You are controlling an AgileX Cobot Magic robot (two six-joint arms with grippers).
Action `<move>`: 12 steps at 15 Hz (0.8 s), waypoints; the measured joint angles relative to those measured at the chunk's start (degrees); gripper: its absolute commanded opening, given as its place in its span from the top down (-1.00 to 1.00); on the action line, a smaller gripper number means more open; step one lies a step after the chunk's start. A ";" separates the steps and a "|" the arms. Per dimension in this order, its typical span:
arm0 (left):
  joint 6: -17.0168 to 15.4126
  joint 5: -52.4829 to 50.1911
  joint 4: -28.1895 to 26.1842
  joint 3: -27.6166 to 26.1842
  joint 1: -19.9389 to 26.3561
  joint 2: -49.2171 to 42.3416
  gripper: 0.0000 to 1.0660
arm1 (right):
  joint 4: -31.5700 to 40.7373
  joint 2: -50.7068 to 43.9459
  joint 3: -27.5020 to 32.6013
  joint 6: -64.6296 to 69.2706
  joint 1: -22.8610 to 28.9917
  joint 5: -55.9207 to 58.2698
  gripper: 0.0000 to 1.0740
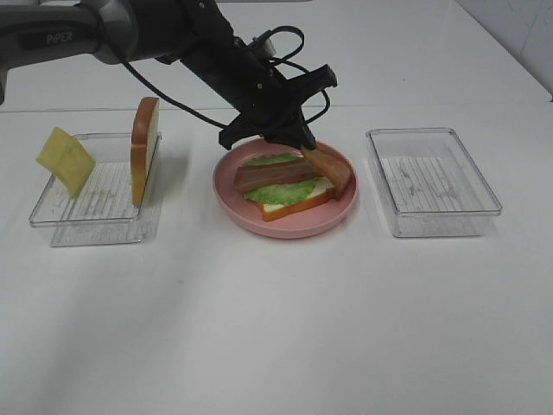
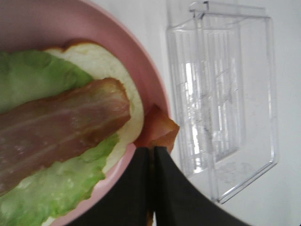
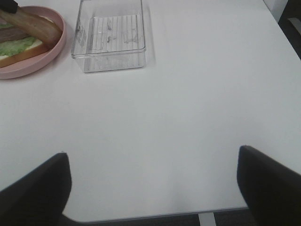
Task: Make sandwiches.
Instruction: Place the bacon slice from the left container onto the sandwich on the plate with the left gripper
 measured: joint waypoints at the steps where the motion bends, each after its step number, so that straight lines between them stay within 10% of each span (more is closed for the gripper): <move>1: -1.32 1.03 2.52 0.00 0.00 0.00 1.00 | 0.00 0.00 0.00 0.00 0.00 0.00 -0.70; 12: -11.06 2.98 21.77 -0.23 0.00 -1.32 1.00 | 0.00 0.00 0.00 0.00 0.00 0.00 -0.70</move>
